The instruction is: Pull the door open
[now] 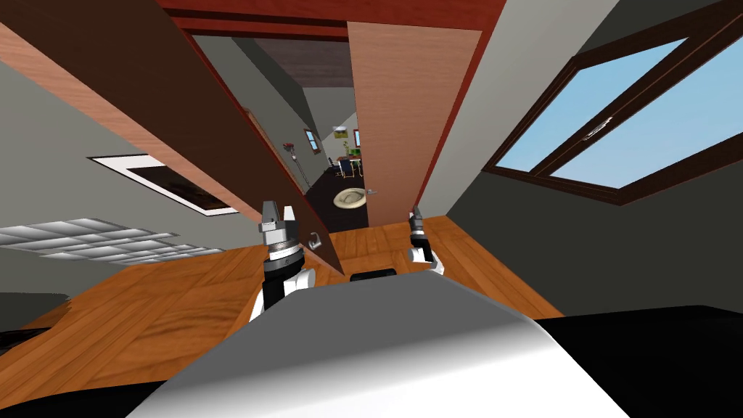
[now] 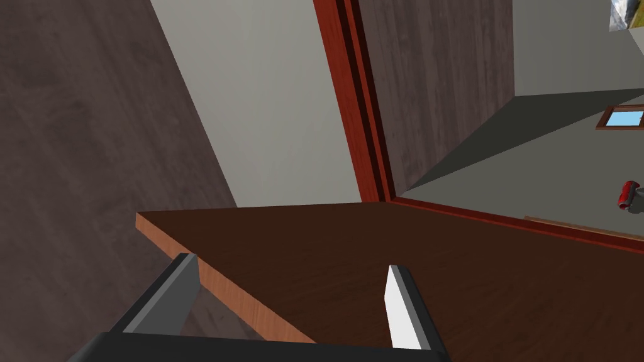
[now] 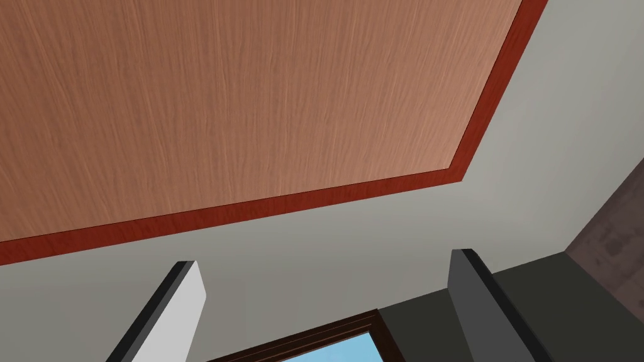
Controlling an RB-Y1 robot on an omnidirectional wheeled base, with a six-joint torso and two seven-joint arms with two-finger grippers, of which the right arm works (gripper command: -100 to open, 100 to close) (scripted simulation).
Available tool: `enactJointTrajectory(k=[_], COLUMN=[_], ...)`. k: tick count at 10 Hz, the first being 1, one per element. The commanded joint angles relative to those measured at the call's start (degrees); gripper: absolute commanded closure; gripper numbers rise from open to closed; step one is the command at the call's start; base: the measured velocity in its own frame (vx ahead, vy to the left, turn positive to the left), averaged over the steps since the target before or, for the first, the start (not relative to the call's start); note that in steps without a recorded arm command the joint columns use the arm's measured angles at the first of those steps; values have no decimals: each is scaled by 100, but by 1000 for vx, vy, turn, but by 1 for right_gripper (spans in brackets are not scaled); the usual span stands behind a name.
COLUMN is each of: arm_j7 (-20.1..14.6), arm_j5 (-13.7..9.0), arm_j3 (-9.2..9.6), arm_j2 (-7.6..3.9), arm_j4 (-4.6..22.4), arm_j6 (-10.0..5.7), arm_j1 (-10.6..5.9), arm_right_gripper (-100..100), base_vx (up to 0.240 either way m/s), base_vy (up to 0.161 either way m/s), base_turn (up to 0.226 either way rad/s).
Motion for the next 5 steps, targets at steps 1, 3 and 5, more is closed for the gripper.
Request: enactJointTrajectory(k=[1,3,5], arm_j7=[13,31,50], arm_j5=[-29,-65,-100], arm_j3=[-15,-32,-48], arm_j2=[-9,-14,-18], arm_j4=[286,652,994], arm_j6=[-85,-173,-260], arm_j1=[-130,-278,-426], arm_right_gripper=[-100,-100,-100], base_vx=[102,98,104], base_vy=[-6,0,-4], base_turn=[35,34,37])
